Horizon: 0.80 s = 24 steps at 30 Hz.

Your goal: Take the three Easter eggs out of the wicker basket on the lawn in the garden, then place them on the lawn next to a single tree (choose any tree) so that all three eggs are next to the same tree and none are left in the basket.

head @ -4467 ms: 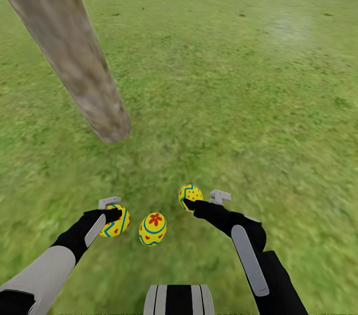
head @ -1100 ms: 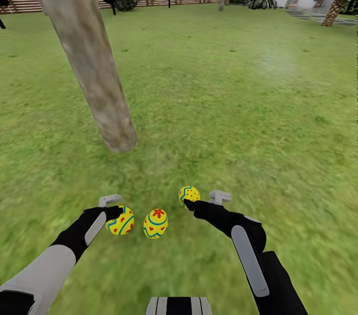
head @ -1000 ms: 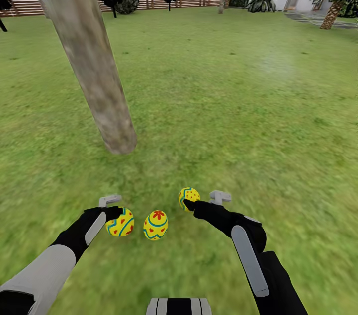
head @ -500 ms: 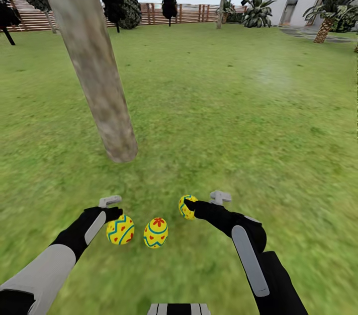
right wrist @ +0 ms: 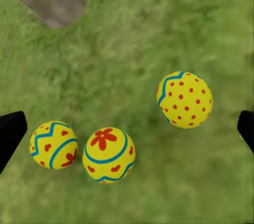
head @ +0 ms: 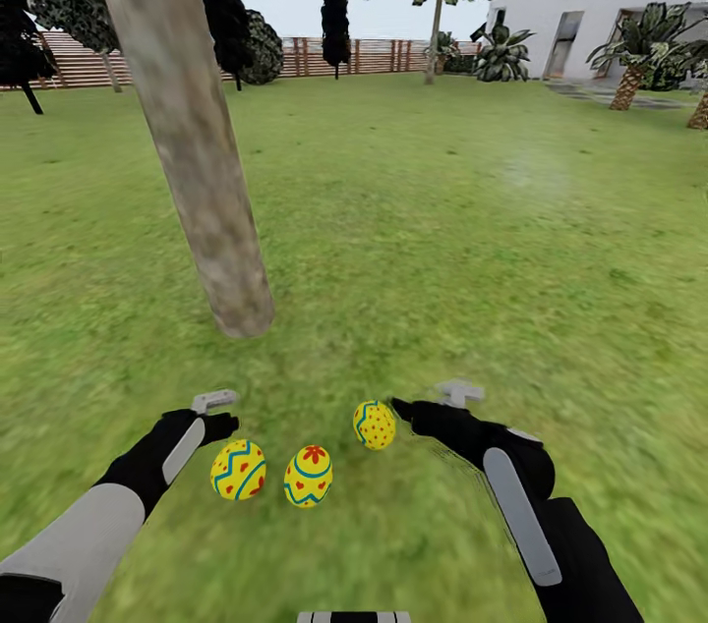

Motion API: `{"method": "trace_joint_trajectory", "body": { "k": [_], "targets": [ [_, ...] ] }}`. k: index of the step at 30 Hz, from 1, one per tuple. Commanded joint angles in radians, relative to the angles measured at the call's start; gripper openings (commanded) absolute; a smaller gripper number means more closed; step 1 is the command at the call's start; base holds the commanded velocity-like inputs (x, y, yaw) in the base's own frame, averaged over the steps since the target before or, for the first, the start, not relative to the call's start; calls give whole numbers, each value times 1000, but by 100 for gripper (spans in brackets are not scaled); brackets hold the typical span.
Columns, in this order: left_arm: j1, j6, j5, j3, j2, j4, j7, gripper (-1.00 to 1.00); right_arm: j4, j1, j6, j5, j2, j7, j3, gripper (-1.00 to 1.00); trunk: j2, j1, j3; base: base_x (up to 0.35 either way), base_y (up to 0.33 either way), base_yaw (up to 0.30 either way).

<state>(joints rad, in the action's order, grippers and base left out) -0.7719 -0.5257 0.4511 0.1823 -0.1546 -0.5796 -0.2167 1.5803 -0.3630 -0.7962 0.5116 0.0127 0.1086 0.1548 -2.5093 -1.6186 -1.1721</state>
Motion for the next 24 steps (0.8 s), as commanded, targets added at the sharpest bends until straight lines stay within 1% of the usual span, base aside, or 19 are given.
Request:
{"method": "trace_joint_trajectory", "body": {
  "k": [1,2,4,8,10,11,12,13,15,16,17,18,22,23,24],
  "targets": [
    [0,-3,12,8,-14,-3,-8,100,2,-1,-5,12,-11,11,-11,100,0,1,3,0,0,0],
    [1,-3,12,8,-21,-3,-8,100,2,-1,-6,12,-14,12,-18,100,0,1,7,0,0,0],
    [5,1,12,7,-43,-3,-7,100,2,-1,-10,12,-23,12,-43,100,1,2,15,0,0,0],
    [19,9,12,4,-62,-7,-5,100,2,-1,-11,11,-27,14,-61,100,2,4,30,0,0,0],
    [42,12,14,3,-76,-12,-5,100,1,0,-13,11,-30,14,-89,100,2,5,38,0,0,0],
    [62,13,14,2,-85,-15,-6,100,1,0,-14,11,-31,14,-120,100,2,5,42,0,0,0],
    [72,15,15,2,-89,-15,-6,100,-1,1,-14,10,-33,14,-138,100,3,6,46,0,0,0],
    [92,25,15,2,-94,-15,-7,100,-8,7,-14,6,-39,14,-173,100,3,6,50,0,0,0],
    [111,45,16,1,-97,-13,-7,100,-17,19,-14,-2,-46,14,-203,100,3,7,57,0,0,0],
    [132,71,18,1,-99,-13,-8,100,-24,34,-12,-10,-50,14,-226,100,3,7,61,0,0,0],
    [143,84,18,1,-99,-12,-8,100,-28,40,-11,-14,-52,14,-236,100,4,8,65,0,0,0],
    [168,102,20,1,-100,-12,-7,100,-41,52,-8,-21,-54,14,-252,100,4,8,69,0,0,0],
    [232,130,23,0,-101,-13,-7,100,-113,85,-1,-37,-62,15,-281,100,5,10,84,0,0,0],
    [249,145,24,-1,-100,-12,-7,100,-133,102,2,-51,-63,18,-294,100,5,10,88,0,0,0],
    [264,168,25,-2,-100,-10,-7,100,-160,121,17,-75,-64,20,-310,100,5,11,92,0,0,0]
  ]
}}
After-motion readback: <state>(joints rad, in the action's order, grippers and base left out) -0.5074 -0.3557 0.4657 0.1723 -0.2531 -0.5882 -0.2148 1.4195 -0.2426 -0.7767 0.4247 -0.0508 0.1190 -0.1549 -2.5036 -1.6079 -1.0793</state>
